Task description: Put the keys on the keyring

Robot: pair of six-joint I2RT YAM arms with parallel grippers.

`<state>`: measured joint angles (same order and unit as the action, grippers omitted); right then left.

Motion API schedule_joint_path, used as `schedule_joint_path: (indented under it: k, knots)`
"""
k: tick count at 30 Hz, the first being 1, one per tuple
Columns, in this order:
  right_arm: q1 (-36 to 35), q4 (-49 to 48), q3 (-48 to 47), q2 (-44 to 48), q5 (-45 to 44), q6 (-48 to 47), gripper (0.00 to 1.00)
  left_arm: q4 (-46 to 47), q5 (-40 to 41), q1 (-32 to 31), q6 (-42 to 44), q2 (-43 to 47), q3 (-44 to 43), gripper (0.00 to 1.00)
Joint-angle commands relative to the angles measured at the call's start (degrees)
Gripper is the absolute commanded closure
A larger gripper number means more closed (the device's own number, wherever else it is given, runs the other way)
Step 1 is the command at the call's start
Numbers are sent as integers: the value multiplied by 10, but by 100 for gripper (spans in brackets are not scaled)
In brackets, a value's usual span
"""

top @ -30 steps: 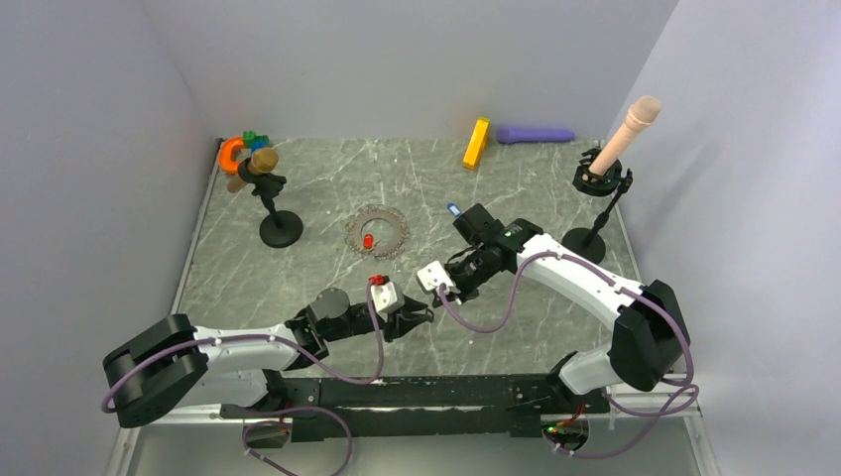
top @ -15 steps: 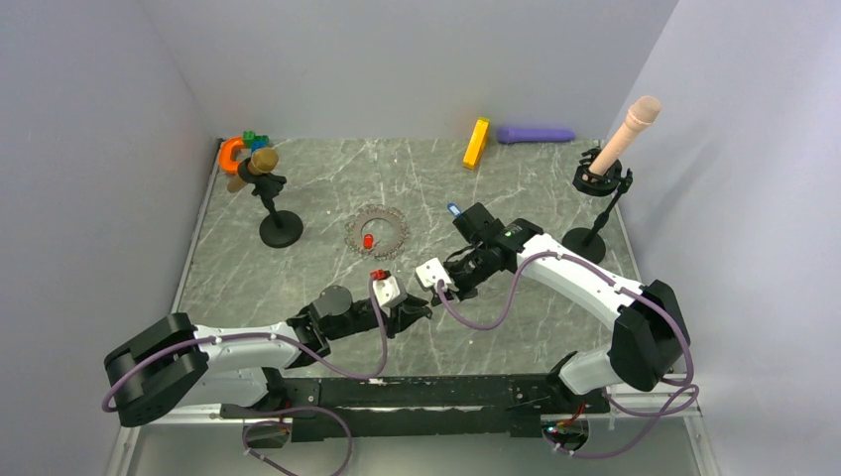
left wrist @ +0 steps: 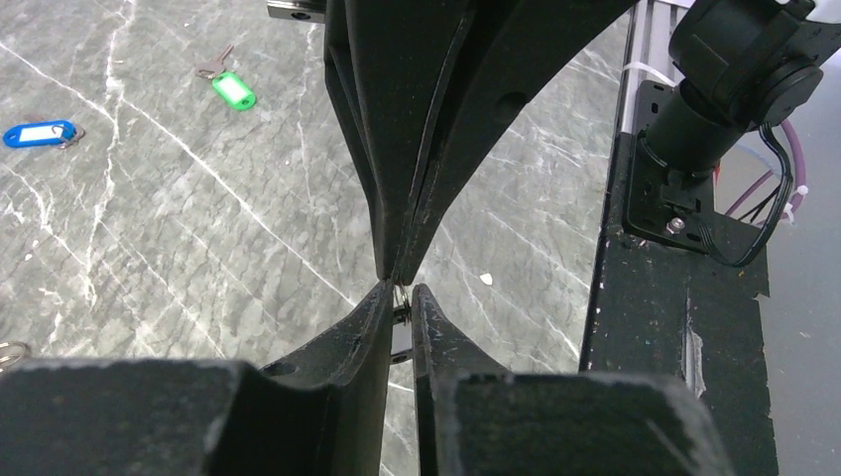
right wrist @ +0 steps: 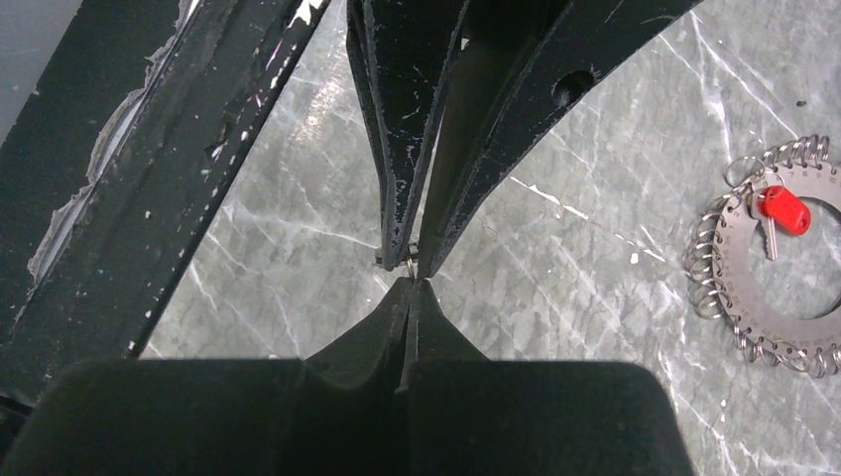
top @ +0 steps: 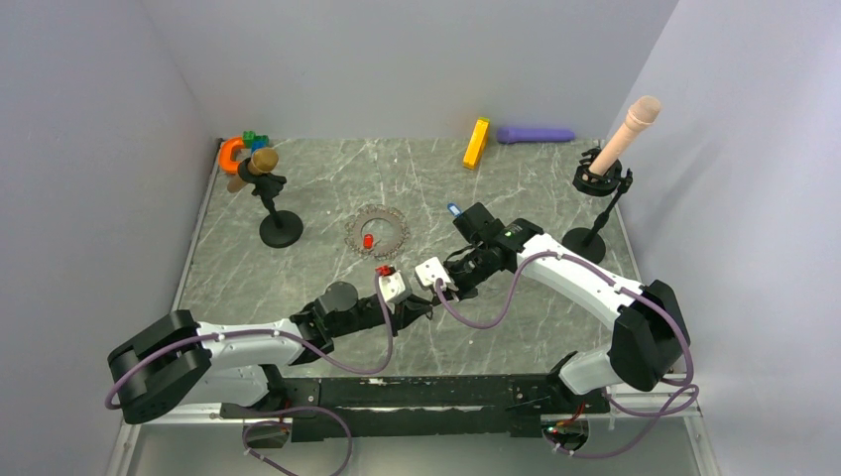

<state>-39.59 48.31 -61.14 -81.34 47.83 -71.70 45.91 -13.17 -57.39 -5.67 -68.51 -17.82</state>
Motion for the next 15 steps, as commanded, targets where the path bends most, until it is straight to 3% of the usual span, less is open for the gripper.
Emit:
schedule_joint_path:
  k: [1, 5, 11, 15]
  knots:
    - [-2, -16, -24, 8, 16, 4, 100, -23, 12, 1, -2, 7, -21, 81]
    - [-1, -16, -26, 7, 17, 8, 100, -43, 20, 1, 5, 12, -26, 84]
    - [-2, -16, -28, 8, 22, 14, 100, -56, 28, 1, 9, 14, -32, 100]
    - [-2, -17, -27, 8, 26, 20, 100, -42, 35, 1, 5, 21, -26, 100]
